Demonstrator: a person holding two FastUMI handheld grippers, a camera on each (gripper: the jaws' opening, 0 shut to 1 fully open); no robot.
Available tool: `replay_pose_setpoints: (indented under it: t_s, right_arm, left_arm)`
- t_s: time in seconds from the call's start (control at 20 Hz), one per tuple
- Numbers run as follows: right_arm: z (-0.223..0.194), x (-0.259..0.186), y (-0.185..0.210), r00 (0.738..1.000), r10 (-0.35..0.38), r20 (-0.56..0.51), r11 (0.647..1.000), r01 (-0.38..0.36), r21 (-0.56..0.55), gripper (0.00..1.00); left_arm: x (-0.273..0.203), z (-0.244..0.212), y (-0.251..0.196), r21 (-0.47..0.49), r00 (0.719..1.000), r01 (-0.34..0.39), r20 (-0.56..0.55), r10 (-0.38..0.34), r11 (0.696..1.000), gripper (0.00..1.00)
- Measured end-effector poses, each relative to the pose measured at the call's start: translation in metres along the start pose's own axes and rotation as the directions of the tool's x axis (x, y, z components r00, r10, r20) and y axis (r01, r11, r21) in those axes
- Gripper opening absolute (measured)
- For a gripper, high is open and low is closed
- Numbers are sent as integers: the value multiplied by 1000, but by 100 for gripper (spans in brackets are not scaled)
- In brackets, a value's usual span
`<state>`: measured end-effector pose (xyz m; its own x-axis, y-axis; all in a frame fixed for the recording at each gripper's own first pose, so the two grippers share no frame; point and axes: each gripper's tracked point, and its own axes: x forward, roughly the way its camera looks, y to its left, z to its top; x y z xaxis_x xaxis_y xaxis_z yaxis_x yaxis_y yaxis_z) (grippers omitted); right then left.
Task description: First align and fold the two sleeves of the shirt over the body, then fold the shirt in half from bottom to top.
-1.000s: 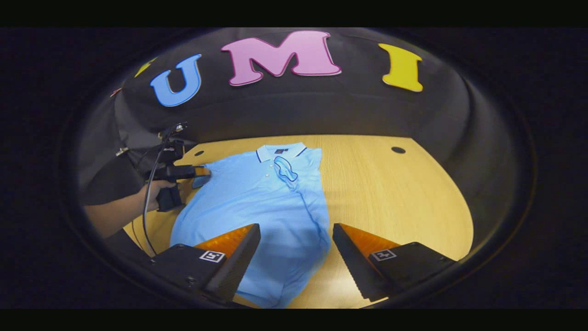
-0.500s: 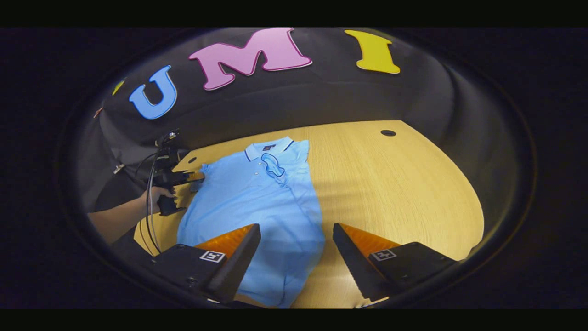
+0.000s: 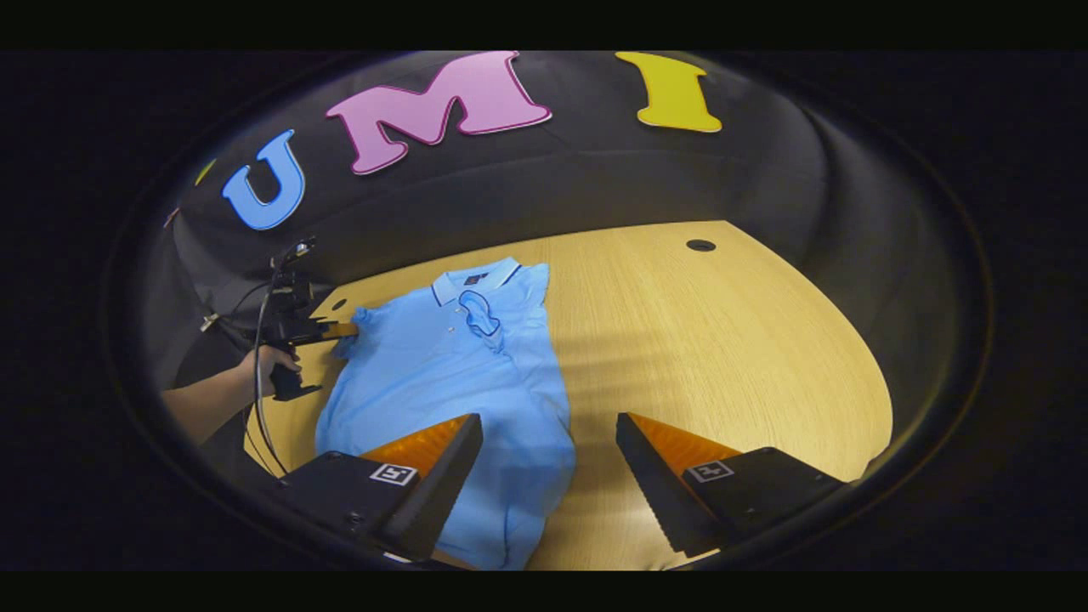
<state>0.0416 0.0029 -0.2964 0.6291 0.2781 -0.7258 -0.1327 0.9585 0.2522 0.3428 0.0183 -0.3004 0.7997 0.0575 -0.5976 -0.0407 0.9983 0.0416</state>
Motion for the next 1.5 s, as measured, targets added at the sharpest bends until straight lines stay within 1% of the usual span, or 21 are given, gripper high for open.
replay_pose_setpoints:
  t_s: [0.1,0.2,0.25,0.3,0.35,0.4,0.45,0.5,0.6,0.65,0.7,0.75,0.8,0.9,1.05,1.15,1.25,1.4,1.5]
  right_arm:
    - [-3,-1,-3,1000,-11,-9,1000,11,0,98]
    - [0,-1,3,1000,-5,-4,1000,5,15,98]
    - [0,-2,7,1000,3,-2,1000,-3,19,99]
    - [1,-3,12,1000,13,-1,1000,-13,17,98]
    - [-1,-4,16,1000,19,-1,1000,-19,11,98]
    - [-2,-5,19,1000,22,-2,1000,-22,3,98]
    - [-5,-7,21,1000,21,-3,1000,-21,-6,98]
    - [-8,-8,22,1000,19,-15,1000,-19,-5,99]
    - [-11,-13,30,999,35,-11,999,-34,24,99]
    - [-14,-17,34,999,40,-9,999,-40,34,99]
    - [-17,-19,36,999,40,-9,999,-39,34,99]
    - [-21,-21,36,999,36,-9,999,-36,32,99]
    - [-25,-24,36,999,31,-10,999,-31,33,99]
    - [-38,-32,39,999,30,-20,999,-29,43,99]
    - [-63,-46,44,999,22,-50,999,-20,45,98]
    - [-81,-55,48,997,20,-75,999,-18,33,98]
    - [-100,-64,53,995,18,-102,1000,-16,22,99]
    - [-128,-72,59,989,21,-144,1000,-20,6,99]
    - [-143,-74,57,987,8,-161,1000,-10,-13,98]
  left_arm:
    - [-14,20,-33,-16,997,65,49,-64,998,6]
    - [-29,33,-73,-3,987,138,78,-137,990,6]
    - [-37,37,-95,6,980,180,87,-180,984,6]
    - [-45,39,-118,13,970,225,93,-225,974,2]
    - [-54,40,-140,19,957,273,92,-274,962,2]
    - [-65,39,-159,28,943,319,87,-321,947,8]
    - [-77,35,-177,43,932,350,82,-353,936,13]
    - [-85,33,-189,64,924,370,83,-374,927,19]
    - [-100,28,-205,93,906,405,88,-413,909,53]
    - [-109,25,-206,97,901,416,89,-424,904,53]
    - [-116,22,-205,98,898,422,93,-430,901,78]
    - [-124,20,-199,97,901,414,99,-423,905,79]
    - [-133,16,-190,94,905,404,100,-412,910,94]
    - [-154,3,-172,77,912,394,95,-400,916,96]
    - [-191,-27,-134,49,925,371,70,-374,927,97]
    - [-216,-54,-105,46,941,332,52,-334,942,97]
    - [-243,-87,-79,40,955,293,25,-294,955,97]
    - [-275,-150,-52,2,965,258,-46,-258,966,97]
    - [-289,-191,-39,-5,968,233,-98,-232,972,97]
